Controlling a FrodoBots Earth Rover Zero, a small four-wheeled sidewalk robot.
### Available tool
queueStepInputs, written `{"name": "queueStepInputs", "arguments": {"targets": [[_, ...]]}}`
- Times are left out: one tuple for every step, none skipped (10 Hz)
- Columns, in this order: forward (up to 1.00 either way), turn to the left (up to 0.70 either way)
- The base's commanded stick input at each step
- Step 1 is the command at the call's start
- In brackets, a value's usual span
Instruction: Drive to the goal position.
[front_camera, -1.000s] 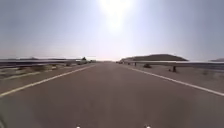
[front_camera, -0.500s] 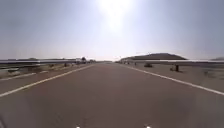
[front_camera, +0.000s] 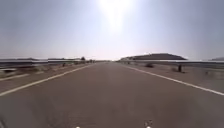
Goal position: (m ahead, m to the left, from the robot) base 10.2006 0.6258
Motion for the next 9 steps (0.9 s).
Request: {"name": "queueStepInputs", "arguments": {"targets": [[0.70, 0.00], [0.70, 0.00], [0.70, 0.00], [0.70, 0.00], [0.70, 0.00], [0.70, 0.00], [0.70, 0.00], [0.70, 0.00], [0.70, 0.00]]}}
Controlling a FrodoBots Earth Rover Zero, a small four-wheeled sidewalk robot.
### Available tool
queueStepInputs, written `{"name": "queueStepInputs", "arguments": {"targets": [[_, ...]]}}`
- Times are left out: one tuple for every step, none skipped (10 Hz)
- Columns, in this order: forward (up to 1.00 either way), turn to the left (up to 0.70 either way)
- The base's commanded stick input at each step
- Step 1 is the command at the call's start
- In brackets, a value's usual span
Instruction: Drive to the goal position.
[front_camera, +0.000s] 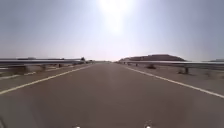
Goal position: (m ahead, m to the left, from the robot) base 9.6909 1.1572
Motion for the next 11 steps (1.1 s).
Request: {"name": "queueStepInputs", "arguments": {"targets": [[0.70, 0.00], [0.70, 0.00], [0.70, 0.00], [0.70, 0.00], [0.70, 0.00], [0.70, 0.00], [0.70, 0.00], [0.70, 0.00], [0.70, 0.00], [0.70, 0.00], [0.70, 0.00]]}}
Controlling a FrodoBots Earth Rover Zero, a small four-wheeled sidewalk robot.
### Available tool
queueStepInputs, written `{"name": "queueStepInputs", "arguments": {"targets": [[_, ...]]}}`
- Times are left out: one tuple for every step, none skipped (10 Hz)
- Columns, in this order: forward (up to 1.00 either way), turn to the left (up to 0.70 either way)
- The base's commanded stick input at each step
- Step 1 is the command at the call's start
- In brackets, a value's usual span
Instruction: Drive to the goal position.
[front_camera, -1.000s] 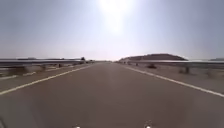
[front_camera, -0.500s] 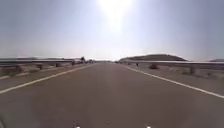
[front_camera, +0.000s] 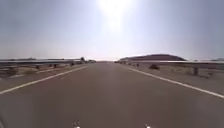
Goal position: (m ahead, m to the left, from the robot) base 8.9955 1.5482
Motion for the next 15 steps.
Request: {"name": "queueStepInputs", "arguments": {"targets": [[0.70, 0.00], [0.70, 0.00], [0.70, 0.00], [0.70, 0.00], [0.70, 0.00], [0.70, 0.00], [0.70, 0.00], [0.70, 0.00], [0.70, 0.00], [0.70, 0.00], [0.70, 0.00], [0.70, 0.00], [0.70, 0.00], [0.70, 0.00], [0.70, 0.00]]}}
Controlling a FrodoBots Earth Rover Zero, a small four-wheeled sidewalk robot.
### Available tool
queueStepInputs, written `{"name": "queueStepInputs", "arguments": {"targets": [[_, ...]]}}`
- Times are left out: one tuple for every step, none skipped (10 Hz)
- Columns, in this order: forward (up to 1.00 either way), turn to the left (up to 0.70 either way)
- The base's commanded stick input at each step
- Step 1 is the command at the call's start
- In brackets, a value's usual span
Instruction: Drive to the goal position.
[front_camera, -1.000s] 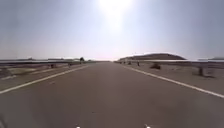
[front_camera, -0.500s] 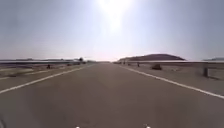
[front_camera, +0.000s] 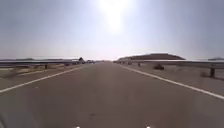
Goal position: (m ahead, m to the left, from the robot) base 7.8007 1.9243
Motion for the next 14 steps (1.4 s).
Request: {"name": "queueStepInputs", "arguments": {"targets": [[0.70, 0.00], [0.70, 0.00], [0.70, 0.00], [0.70, 0.00], [0.70, 0.00], [0.70, 0.00], [0.70, 0.00], [0.70, 0.00], [0.70, 0.00], [0.70, 0.00], [0.70, 0.00], [0.70, 0.00], [0.70, 0.00], [0.70, 0.00]]}}
